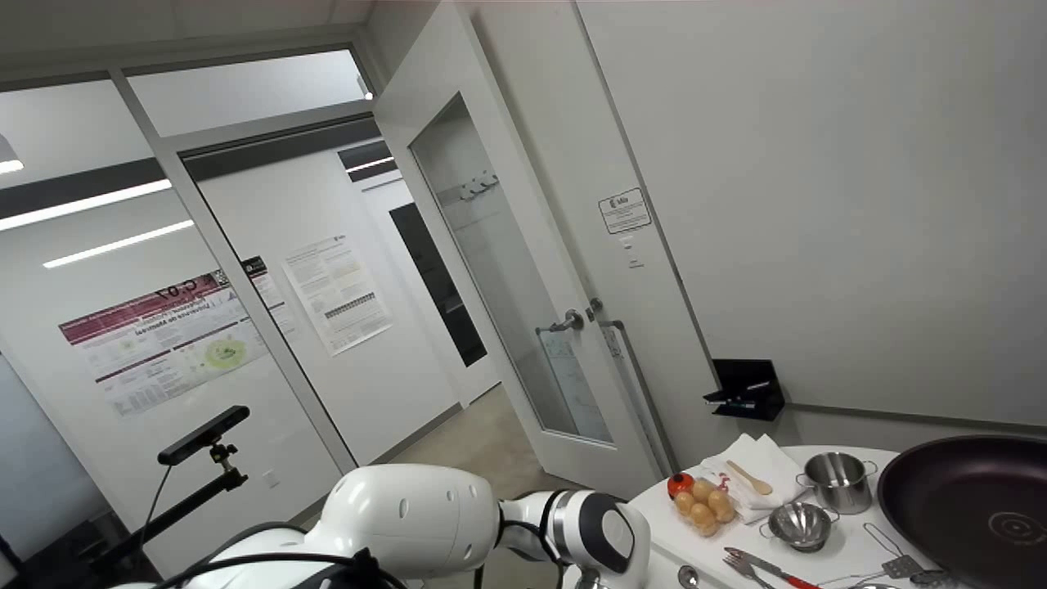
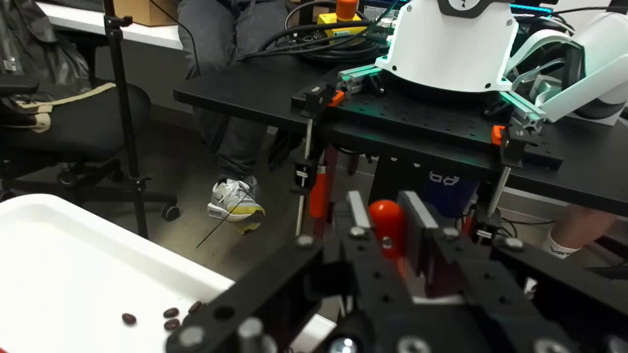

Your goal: Use the spoon to stir the contents in the red bowl

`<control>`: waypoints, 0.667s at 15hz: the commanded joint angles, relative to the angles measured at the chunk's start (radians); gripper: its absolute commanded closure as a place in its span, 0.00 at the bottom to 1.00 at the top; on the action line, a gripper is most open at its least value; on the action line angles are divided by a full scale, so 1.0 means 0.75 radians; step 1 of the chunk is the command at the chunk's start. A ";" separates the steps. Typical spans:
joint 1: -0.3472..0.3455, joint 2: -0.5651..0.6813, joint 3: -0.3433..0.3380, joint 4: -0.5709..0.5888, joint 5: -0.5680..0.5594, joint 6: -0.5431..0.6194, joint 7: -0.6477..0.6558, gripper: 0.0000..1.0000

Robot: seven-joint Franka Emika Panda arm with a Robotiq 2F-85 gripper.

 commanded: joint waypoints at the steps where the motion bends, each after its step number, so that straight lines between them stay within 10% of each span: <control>1: 0.050 -0.053 0.036 -0.032 0.020 0.057 -0.019 0.91; 10: 0.170 -0.072 0.038 0.030 -0.016 0.081 -0.040 0.91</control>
